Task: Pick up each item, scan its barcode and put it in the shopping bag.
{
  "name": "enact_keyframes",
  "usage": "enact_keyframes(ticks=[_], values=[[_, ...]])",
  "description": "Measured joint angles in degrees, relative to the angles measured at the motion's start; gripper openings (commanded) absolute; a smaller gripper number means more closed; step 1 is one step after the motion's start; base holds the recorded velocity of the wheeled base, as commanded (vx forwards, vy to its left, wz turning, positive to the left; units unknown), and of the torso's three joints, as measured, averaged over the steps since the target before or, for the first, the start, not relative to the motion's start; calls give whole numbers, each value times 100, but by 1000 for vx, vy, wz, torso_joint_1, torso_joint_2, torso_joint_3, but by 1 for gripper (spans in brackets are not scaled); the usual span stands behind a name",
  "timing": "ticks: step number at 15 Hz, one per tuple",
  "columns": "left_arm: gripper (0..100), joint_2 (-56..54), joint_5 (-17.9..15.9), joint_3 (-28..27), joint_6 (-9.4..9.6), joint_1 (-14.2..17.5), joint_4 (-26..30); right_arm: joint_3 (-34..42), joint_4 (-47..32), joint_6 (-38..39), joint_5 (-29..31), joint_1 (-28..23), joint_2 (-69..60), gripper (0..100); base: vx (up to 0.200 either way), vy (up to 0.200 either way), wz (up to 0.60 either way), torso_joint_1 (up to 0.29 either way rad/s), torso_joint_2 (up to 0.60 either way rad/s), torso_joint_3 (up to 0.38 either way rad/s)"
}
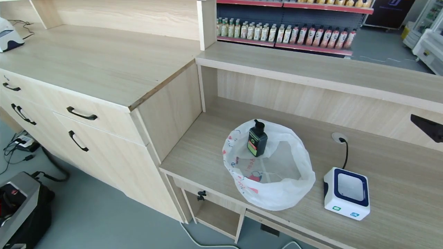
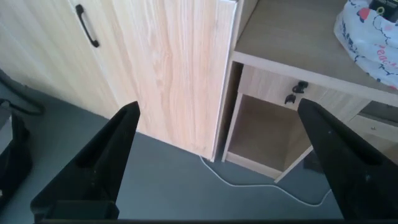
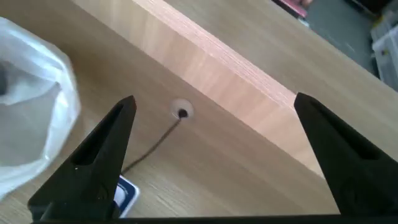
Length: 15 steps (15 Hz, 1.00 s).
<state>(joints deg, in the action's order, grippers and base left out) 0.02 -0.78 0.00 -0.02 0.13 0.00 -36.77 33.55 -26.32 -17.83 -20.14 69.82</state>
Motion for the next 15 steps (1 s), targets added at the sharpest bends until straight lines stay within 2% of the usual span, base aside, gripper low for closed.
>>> enact_keyframes(ticks=[2,4,5,9,13,15], values=[[100,0,-1,0,-2,2,0,-505,-1005,62,790,-293,99,100,0,0,-600,2,5,17],[100,0,-1,0,-2,2,0,-1143,-1748,282,1137,-538,396,100,0,0,-600,5,2,2],[100,0,-1,0,-2,2,0,-1412,-1882,339,1190,-646,603,100,0,0,-600,7,7,7],[100,0,0,0,2,2,0,-2037,-1974,388,1370,-1100,1624,100,0,0,-600,2,-1,2],[100,0,-1,0,0,7,0,-2180,-1994,319,1417,-1426,2547,100,0,0,0,0,0,0],[100,0,-1,0,0,0,0,-2254,-1974,377,1058,-1353,2814,100,0,0,0,0,0,0]])
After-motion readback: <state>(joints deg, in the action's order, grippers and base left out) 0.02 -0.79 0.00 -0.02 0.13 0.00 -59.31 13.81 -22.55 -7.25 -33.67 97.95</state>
